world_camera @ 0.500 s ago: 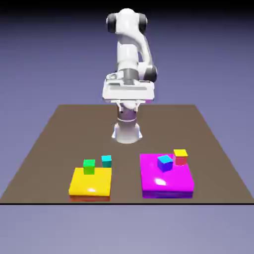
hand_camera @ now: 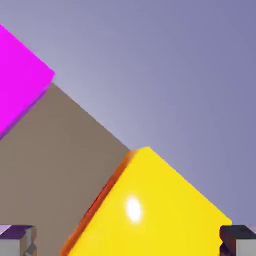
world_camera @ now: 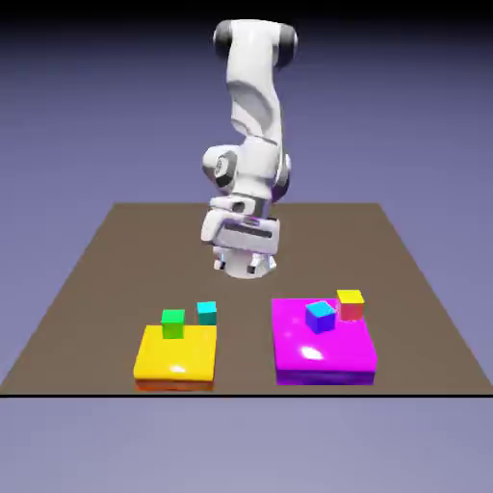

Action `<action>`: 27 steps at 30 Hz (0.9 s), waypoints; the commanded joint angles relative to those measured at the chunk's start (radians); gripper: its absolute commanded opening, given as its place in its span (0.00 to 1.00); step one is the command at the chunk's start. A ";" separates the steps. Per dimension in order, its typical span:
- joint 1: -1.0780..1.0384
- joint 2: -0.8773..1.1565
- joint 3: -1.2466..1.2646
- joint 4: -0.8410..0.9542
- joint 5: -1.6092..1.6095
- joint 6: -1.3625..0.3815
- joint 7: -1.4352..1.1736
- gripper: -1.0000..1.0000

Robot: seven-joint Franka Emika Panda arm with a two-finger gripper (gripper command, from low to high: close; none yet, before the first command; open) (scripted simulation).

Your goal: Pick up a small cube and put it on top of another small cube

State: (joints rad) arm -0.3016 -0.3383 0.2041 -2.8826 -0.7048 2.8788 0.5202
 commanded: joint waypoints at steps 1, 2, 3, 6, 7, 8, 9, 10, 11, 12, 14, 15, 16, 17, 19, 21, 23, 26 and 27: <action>-0.019 0.014 0.013 -0.004 -0.044 -0.010 -0.014 0.50; -0.039 0.029 0.025 -0.009 -0.087 -0.020 -0.027 0.50; -0.058 0.043 0.038 -0.013 -0.131 -0.029 -0.041 0.50; -0.116 0.086 0.076 -0.027 -0.261 -0.059 -0.082 0.50; -0.135 0.100 0.088 -0.031 -0.304 -0.068 -0.095 0.50; -0.155 0.114 0.101 -0.036 -0.348 -0.078 -0.109 0.50; -0.174 0.129 0.113 -0.040 -0.391 -0.088 -0.123 0.50; -0.194 0.143 0.126 -0.045 -0.435 -0.098 -0.136 0.50; -0.213 0.157 0.139 -0.049 -0.478 -0.107 -0.150 0.50; -0.232 0.172 0.151 -0.054 -0.522 -0.117 -0.163 0.50; -0.271 0.200 0.176 -0.063 -0.609 -0.137 -0.191 0.50; -0.290 0.214 0.189 -0.067 -0.652 -0.146 -0.204 0.50; -0.310 0.229 0.202 -0.072 -0.696 -0.156 -0.218 0.50; -0.329 0.243 0.214 -0.076 -0.739 -0.166 -0.232 0.50; -0.356 0.263 0.232 -0.082 -0.801 -0.180 -0.251 0.50; -0.360 0.299 0.225 -0.066 -0.843 -0.193 -0.219 0.50; -0.366 0.372 0.210 -0.034 -0.927 -0.221 -0.154 0.50; -0.376 0.480 0.188 0.014 -1.054 -0.262 -0.057 0.50; -0.379 0.517 0.180 0.030 -1.096 -0.275 -0.025 0.50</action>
State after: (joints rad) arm -0.6809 0.1784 0.3844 -2.8528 -1.8006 2.6033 0.4954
